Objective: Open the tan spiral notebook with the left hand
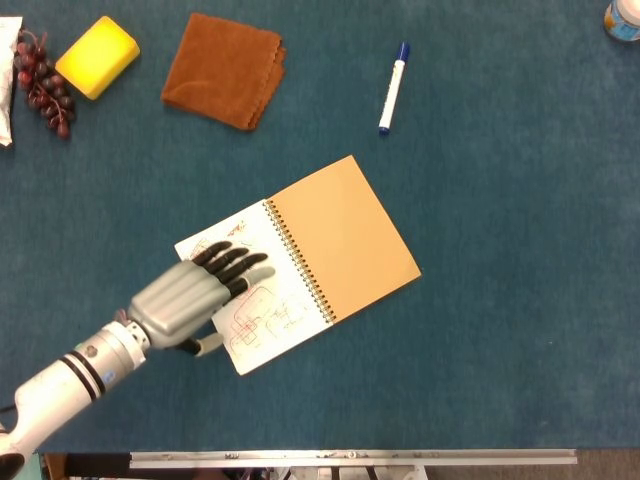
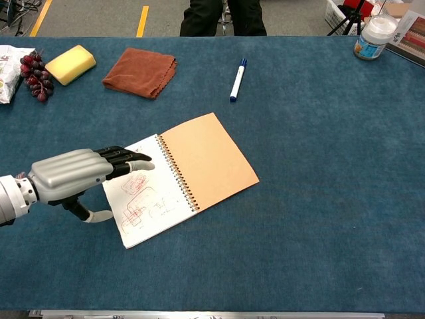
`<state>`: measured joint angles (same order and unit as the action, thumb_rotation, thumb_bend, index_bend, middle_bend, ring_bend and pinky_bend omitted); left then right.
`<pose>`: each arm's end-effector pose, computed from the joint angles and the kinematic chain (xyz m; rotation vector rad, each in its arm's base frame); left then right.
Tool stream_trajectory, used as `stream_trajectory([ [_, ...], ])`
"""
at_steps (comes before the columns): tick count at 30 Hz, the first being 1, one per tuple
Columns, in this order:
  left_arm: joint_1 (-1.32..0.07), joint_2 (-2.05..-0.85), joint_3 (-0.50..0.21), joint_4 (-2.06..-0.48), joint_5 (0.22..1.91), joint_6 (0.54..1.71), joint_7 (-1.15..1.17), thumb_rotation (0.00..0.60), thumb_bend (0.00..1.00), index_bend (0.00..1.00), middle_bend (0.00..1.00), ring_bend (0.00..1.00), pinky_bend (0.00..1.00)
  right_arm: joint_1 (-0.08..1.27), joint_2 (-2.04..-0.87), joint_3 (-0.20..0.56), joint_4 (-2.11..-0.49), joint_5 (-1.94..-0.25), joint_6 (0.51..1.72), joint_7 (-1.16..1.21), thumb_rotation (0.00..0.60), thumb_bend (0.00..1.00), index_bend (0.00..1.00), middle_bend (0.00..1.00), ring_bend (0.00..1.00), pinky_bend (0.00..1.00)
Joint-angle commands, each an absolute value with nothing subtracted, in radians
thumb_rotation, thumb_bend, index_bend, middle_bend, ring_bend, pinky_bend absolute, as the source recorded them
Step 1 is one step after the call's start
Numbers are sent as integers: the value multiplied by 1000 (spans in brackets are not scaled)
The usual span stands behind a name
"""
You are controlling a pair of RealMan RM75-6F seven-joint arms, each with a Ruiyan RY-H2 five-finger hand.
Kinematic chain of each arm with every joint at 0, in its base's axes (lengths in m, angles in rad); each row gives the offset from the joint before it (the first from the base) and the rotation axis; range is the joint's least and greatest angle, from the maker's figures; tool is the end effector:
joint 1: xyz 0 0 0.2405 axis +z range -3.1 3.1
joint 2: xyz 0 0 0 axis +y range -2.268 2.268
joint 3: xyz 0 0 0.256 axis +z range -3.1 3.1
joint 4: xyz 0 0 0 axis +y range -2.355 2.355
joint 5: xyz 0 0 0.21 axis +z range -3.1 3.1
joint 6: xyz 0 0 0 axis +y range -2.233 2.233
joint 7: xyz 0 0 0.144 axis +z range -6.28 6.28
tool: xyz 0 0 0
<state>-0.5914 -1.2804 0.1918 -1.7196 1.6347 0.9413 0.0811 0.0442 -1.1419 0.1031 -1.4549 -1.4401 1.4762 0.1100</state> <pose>-0.2033 0.2072 0.0048 -2.3464 -1.0082 -0.7888 -0.3505 -0.1797 0.1798 1.2700 -0.8953 0.8651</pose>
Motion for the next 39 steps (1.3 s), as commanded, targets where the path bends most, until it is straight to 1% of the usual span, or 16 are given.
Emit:
stream_trajectory([
  [1, -589, -1303, 206, -1704, 1681, 953, 76, 600, 267, 0, 0, 0, 0, 44, -1141, 103, -1454, -1441, 1478, 112, 600, 226, 596, 474, 428, 462],
  [6, -595, -1355, 228, -1642, 1794, 996, 37, 600, 261, 0, 0, 0, 0, 41, -1141, 100, -1450, -1439, 1478, 115, 600, 226, 596, 474, 428, 462],
  [14, -587, -1444, 243, -1552, 1878, 1046, 30, 600, 246, 0, 0, 0, 0, 35, -1134, 99, -1453, -1439, 1487, 121, 600, 225, 596, 474, 428, 462],
  [22, -573, -1509, 248, -1476, 1880, 1049, 47, 600, 246, 0, 0, 0, 0, 26, -1130, 98, -1449, -1433, 1492, 129, 600, 226, 596, 474, 428, 462],
  [28, -565, -1526, 260, -1457, 1880, 1057, 33, 600, 246, 0, 0, 0, 0, 23, -1131, 96, -1446, -1431, 1491, 131, 600, 225, 596, 473, 428, 462],
  [39, -566, -1560, 258, -1404, 1871, 1057, 20, 600, 246, 0, 0, 0, 0, 17, -1126, 97, -1451, -1428, 1496, 130, 600, 226, 596, 473, 428, 462],
])
